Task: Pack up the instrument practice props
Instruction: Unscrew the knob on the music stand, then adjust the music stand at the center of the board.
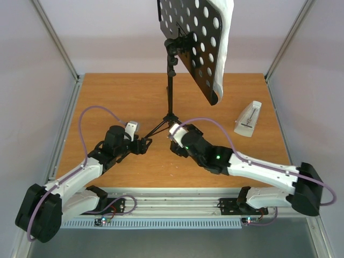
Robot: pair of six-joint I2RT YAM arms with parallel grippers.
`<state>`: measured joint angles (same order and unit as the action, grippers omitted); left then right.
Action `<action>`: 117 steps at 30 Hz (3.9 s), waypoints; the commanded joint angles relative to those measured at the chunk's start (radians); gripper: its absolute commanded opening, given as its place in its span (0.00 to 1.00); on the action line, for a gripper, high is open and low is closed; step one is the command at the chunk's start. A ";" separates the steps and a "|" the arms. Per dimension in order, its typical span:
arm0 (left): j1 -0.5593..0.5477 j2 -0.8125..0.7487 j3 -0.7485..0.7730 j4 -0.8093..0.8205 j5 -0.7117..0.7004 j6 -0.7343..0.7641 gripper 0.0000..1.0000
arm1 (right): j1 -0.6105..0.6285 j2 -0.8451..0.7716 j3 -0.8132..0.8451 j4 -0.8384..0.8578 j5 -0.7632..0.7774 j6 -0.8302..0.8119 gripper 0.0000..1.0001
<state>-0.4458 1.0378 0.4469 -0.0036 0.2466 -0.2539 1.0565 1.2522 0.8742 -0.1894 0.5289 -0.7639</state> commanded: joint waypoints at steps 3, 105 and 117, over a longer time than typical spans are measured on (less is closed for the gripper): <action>-0.004 -0.056 -0.005 0.064 0.030 0.028 0.82 | -0.152 -0.251 -0.213 0.100 -0.365 0.449 0.83; 0.332 0.188 -0.017 0.205 0.181 -0.303 0.88 | -0.121 0.170 -0.254 0.264 -0.813 0.695 0.96; 0.326 -0.300 0.090 -0.329 -0.006 -0.169 0.88 | -0.069 -0.089 -0.219 0.065 -0.652 0.644 0.97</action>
<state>-0.1181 0.8963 0.4541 -0.1406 0.3225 -0.5083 0.9894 1.3029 0.6193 0.0044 -0.2192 -0.0834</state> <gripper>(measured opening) 0.882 0.964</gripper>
